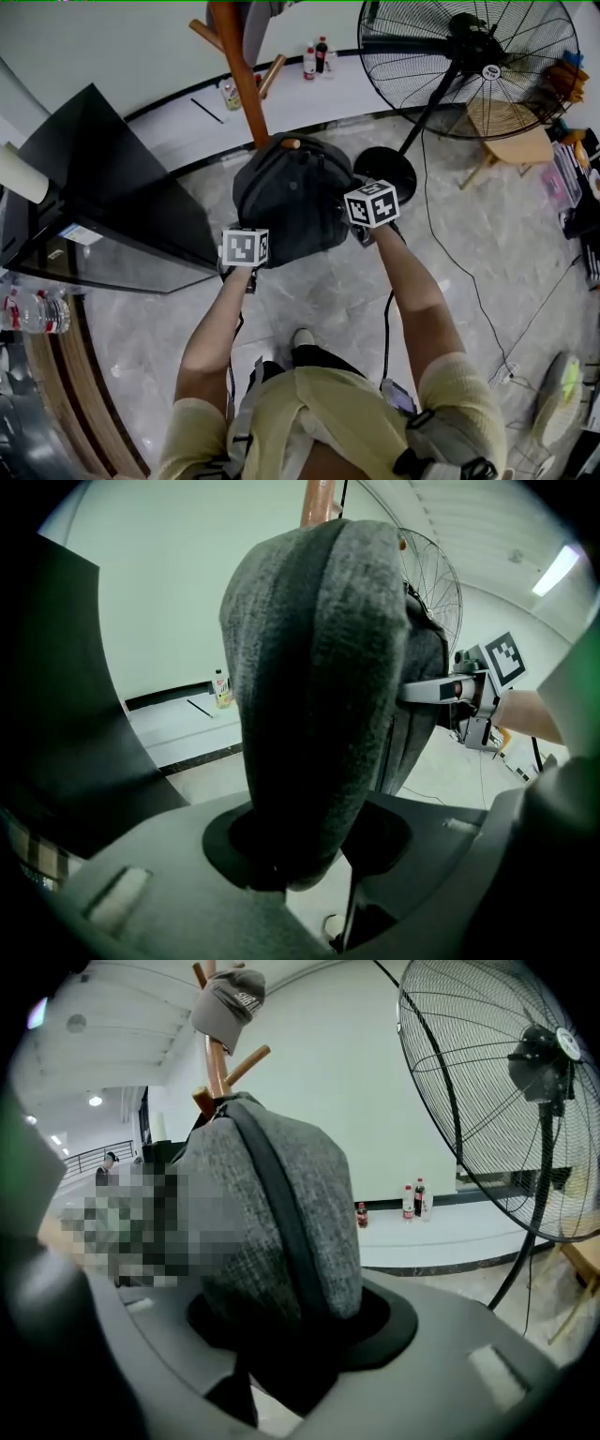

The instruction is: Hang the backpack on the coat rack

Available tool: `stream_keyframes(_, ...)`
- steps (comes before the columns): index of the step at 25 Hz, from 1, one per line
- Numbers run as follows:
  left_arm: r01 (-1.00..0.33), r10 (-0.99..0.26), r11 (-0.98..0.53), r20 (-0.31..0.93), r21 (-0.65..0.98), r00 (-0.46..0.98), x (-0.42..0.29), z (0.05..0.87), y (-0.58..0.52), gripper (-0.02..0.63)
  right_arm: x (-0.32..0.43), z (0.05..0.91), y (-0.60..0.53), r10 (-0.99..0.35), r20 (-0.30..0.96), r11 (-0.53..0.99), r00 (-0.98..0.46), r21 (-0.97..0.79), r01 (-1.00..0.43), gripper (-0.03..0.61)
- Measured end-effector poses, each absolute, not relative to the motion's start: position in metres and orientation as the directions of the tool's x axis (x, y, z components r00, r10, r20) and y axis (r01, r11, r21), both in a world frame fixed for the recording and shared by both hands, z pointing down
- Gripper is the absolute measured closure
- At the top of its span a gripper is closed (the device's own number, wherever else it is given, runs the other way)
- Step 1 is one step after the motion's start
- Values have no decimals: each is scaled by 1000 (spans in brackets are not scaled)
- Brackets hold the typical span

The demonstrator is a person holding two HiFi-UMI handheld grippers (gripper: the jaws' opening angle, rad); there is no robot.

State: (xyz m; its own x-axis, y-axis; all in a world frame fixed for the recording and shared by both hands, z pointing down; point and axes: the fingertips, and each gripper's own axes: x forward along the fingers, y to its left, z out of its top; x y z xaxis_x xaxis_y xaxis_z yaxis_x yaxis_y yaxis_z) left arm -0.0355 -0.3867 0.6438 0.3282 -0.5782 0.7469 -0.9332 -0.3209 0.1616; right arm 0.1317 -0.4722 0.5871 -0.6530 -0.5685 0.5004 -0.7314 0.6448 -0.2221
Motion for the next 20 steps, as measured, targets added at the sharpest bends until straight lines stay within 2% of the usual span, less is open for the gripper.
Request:
stream_keyframes(11, -933, -589, -316, 736, 169, 333, -40, 649, -396, 462, 138, 592, -489, -626, 551, 580, -551, -144, -802, 306)
stream_keyframes(20, -916, -587, -337, 712, 218, 385, -39, 649, -399, 425, 149, 583, -496, -695, 520, 505, -497, -140, -852, 290)
